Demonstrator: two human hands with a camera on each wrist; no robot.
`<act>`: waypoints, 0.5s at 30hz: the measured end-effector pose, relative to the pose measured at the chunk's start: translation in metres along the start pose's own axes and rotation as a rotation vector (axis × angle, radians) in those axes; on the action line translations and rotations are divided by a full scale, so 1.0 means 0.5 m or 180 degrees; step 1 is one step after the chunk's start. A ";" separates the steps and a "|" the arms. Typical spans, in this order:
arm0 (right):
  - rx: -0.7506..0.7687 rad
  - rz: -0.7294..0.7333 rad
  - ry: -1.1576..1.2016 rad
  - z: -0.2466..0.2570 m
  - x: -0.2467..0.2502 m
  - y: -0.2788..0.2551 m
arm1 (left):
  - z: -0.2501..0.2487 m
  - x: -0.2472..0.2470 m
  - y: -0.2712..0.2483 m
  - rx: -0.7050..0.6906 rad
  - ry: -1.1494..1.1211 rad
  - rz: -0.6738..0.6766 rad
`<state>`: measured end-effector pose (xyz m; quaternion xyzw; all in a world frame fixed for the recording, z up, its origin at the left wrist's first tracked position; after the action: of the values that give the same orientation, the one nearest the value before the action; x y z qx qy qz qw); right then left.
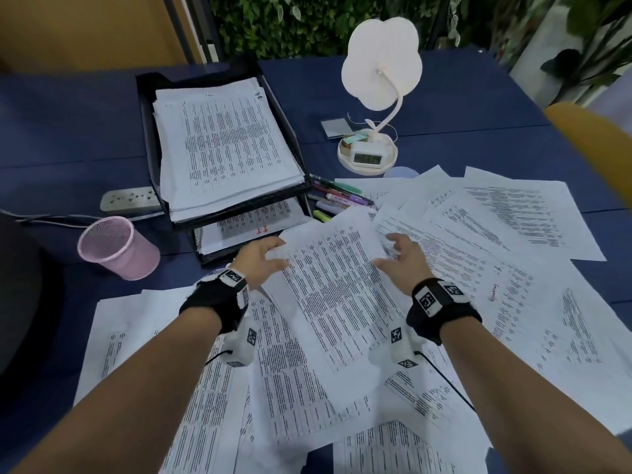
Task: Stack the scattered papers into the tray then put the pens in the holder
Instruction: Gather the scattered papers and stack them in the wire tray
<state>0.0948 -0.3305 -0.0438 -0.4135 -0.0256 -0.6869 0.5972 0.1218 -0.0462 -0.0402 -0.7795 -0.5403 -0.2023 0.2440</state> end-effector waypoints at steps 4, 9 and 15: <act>-0.0282 0.0369 0.0477 -0.005 -0.006 -0.006 | -0.028 0.023 -0.007 -0.0020 -0.0651 -0.0347; -0.0120 0.0365 0.1387 0.018 0.019 -0.029 | -0.014 0.036 -0.028 0.0173 -0.2169 -0.1417; 0.0600 0.0061 0.1944 0.112 0.073 -0.101 | -0.108 0.024 -0.033 -0.0329 -0.1477 -0.1218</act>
<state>0.0843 -0.3154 0.0380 -0.1312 0.0952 -0.7682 0.6194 0.1073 -0.0648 0.0126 -0.7003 -0.7076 -0.0883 0.0315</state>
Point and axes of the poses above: each hand's wrist, its own y-axis towards the middle knuckle, its own x-axis out of the back of the hand, z = x × y, the point moved 7 cm from there along y, towards the middle knuckle, and after that the axes turned 12 degrees about -x, right-handed, at the moved point
